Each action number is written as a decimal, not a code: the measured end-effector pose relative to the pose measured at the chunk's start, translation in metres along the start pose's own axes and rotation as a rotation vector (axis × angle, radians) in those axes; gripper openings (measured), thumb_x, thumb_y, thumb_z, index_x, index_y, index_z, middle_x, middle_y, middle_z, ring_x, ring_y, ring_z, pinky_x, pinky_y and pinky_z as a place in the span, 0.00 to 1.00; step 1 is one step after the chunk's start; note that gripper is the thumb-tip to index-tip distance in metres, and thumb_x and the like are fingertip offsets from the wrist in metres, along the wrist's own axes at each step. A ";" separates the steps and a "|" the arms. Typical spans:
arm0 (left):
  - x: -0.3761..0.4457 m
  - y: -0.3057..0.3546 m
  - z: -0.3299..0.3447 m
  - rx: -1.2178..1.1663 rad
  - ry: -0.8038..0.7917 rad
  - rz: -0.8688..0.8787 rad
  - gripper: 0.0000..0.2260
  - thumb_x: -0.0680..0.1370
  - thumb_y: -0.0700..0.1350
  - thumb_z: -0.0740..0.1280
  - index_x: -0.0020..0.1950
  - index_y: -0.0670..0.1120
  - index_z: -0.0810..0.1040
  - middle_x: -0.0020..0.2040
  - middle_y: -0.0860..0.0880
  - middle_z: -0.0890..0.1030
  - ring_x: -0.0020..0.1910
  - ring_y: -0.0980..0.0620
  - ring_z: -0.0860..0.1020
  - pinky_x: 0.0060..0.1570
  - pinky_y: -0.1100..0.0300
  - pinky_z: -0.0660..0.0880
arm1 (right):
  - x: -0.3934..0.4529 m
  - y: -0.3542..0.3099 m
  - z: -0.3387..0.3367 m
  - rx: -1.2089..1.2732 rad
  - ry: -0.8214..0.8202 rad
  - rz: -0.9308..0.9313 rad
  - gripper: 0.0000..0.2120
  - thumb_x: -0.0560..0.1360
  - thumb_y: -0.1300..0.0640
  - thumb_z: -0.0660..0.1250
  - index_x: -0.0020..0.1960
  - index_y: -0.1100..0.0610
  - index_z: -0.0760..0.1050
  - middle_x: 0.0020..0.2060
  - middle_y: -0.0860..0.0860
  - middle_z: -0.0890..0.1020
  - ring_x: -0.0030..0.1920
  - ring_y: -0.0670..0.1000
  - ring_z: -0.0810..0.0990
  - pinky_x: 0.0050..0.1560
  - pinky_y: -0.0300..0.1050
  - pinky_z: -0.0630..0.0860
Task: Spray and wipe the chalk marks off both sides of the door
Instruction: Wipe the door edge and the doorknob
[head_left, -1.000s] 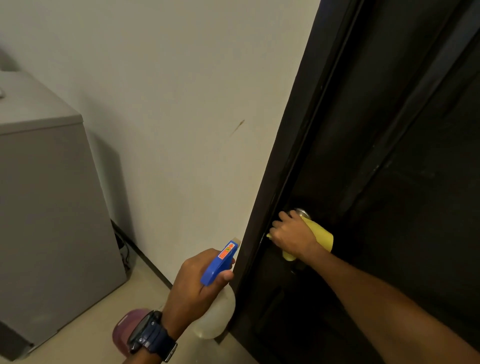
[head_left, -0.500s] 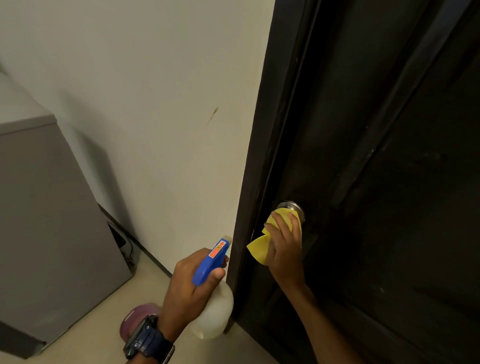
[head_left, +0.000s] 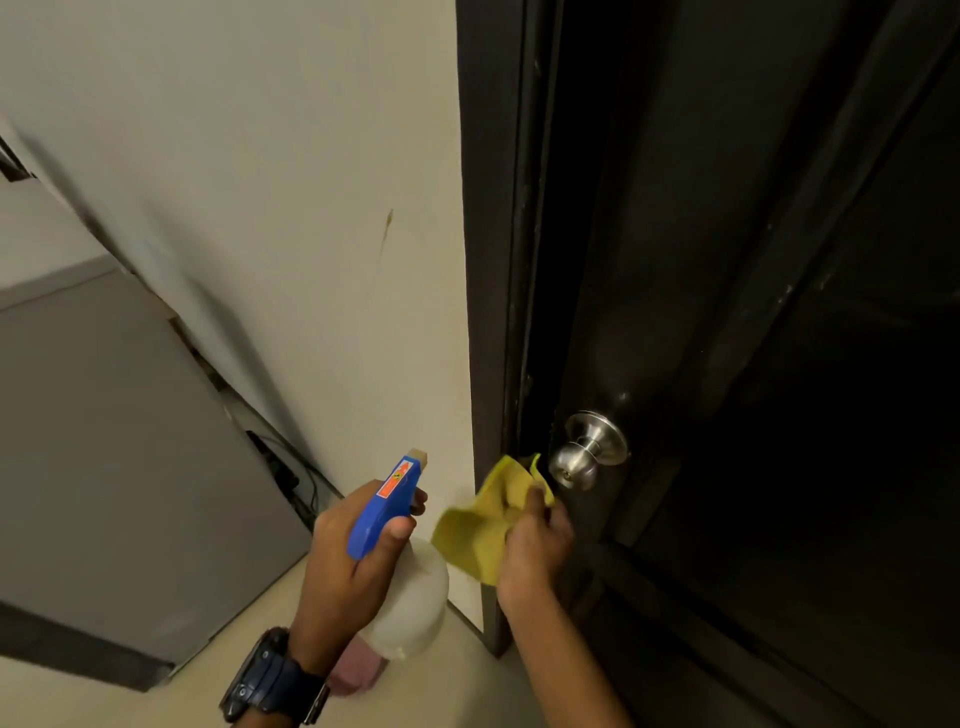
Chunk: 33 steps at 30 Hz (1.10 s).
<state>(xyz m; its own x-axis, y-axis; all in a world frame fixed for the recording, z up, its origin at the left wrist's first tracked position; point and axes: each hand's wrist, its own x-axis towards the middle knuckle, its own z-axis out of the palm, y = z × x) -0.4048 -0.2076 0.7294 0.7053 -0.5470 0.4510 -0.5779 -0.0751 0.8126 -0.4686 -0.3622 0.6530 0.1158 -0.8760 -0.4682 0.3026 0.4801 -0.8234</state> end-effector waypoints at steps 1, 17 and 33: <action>0.001 -0.001 -0.001 0.006 0.002 0.004 0.29 0.77 0.74 0.52 0.51 0.54 0.81 0.45 0.58 0.84 0.41 0.53 0.83 0.41 0.53 0.80 | -0.008 -0.005 0.014 -0.031 -0.037 -0.113 0.13 0.80 0.57 0.69 0.63 0.56 0.77 0.54 0.51 0.82 0.50 0.49 0.81 0.54 0.45 0.76; 0.060 -0.051 -0.036 -0.133 -0.276 0.160 0.32 0.77 0.74 0.51 0.55 0.50 0.80 0.46 0.57 0.84 0.43 0.55 0.83 0.43 0.57 0.81 | -0.035 0.026 0.033 -0.400 0.206 -0.807 0.20 0.78 0.63 0.68 0.70 0.62 0.74 0.60 0.58 0.83 0.60 0.54 0.82 0.60 0.47 0.79; 0.075 -0.064 -0.044 -0.152 -0.394 0.233 0.20 0.77 0.74 0.50 0.56 0.71 0.76 0.47 0.64 0.82 0.45 0.59 0.82 0.45 0.71 0.76 | -0.067 0.031 0.071 -0.397 0.155 -0.864 0.25 0.82 0.59 0.57 0.79 0.57 0.61 0.75 0.55 0.70 0.76 0.47 0.67 0.74 0.40 0.66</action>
<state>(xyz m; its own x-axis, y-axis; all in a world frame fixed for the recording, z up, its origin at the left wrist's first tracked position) -0.2962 -0.2071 0.7275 0.3379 -0.8110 0.4776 -0.6150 0.1939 0.7643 -0.4002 -0.2923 0.6813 -0.1321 -0.9322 0.3371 -0.1212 -0.3223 -0.9388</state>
